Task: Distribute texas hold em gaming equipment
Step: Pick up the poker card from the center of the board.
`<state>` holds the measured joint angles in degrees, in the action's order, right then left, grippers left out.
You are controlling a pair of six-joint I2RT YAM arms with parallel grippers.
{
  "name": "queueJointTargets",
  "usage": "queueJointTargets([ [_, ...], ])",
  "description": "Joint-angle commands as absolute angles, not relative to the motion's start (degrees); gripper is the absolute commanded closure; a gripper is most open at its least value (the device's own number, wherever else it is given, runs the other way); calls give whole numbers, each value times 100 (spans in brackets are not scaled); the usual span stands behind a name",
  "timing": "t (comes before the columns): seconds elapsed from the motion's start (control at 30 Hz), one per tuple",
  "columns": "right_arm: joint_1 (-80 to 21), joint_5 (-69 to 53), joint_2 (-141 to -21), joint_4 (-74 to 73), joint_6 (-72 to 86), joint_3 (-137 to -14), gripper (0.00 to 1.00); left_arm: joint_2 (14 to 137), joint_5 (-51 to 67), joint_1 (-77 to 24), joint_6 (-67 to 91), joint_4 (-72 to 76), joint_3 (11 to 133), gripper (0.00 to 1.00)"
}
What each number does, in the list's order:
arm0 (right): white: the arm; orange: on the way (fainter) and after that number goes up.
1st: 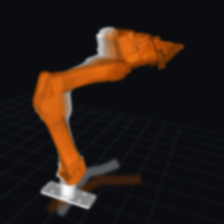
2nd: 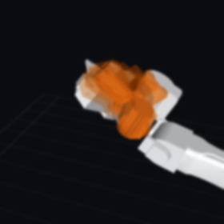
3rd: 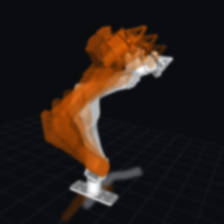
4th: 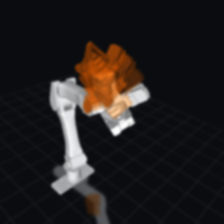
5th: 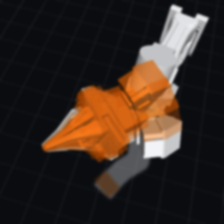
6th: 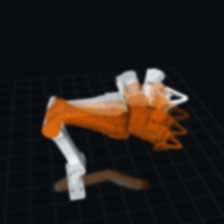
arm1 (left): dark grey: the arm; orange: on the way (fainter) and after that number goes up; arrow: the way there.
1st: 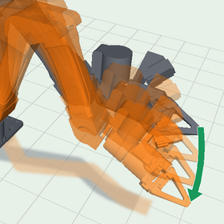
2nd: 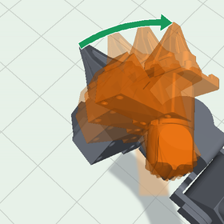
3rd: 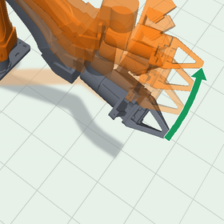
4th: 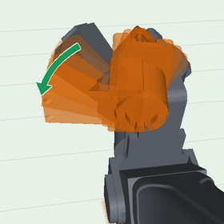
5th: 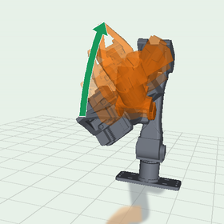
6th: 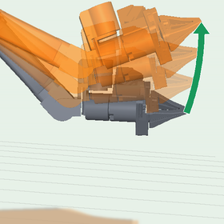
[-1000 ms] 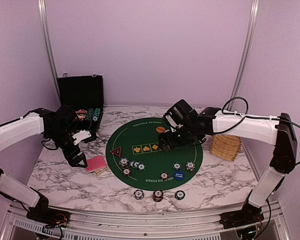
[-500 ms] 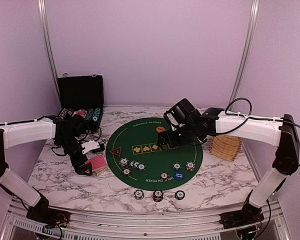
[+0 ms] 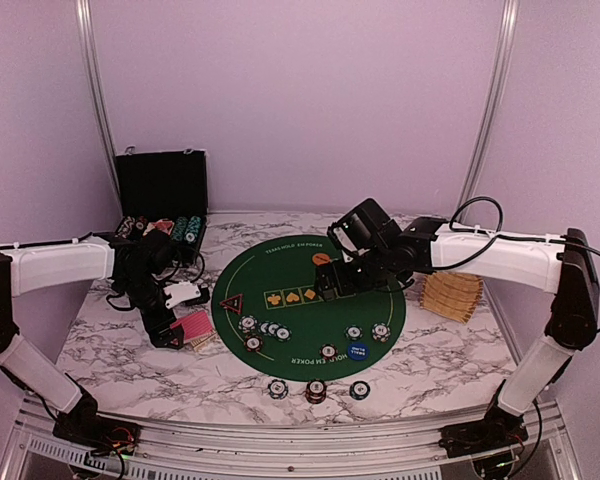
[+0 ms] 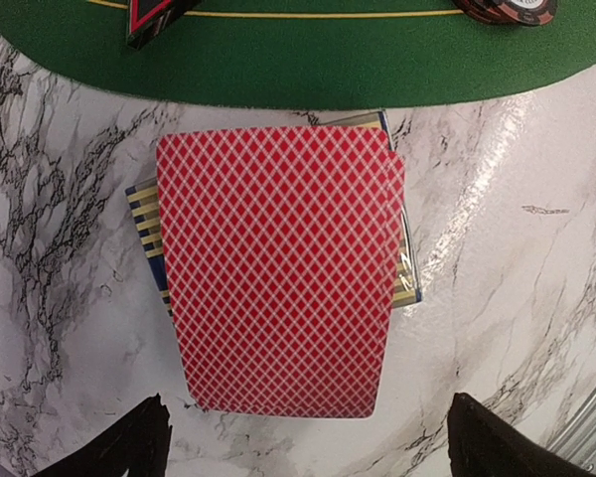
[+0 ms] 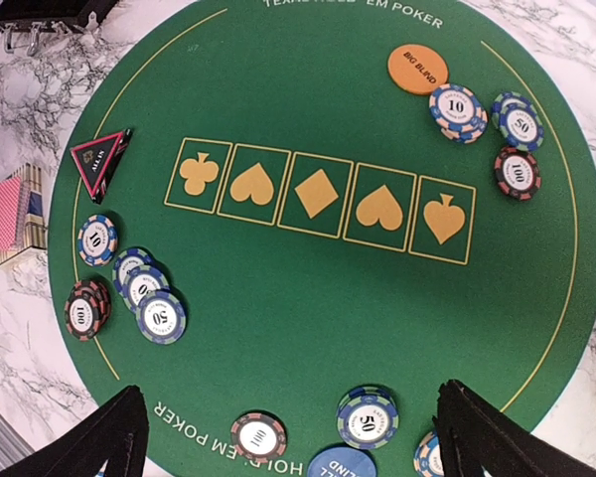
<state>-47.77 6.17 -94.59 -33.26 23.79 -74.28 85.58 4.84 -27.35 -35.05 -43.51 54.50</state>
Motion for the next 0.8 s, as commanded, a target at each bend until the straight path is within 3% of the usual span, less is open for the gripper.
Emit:
queueJointTargets([
  [0.0,-4821,571,-9282,-3256,2419,-7432,1,8598,537,-2769,-3721,-4337,5486,1],
  [0.77,-4868,562,-9289,-3300,2439,-7458,1,8991,363,-2777,-3828,-4261,5503,1],
])
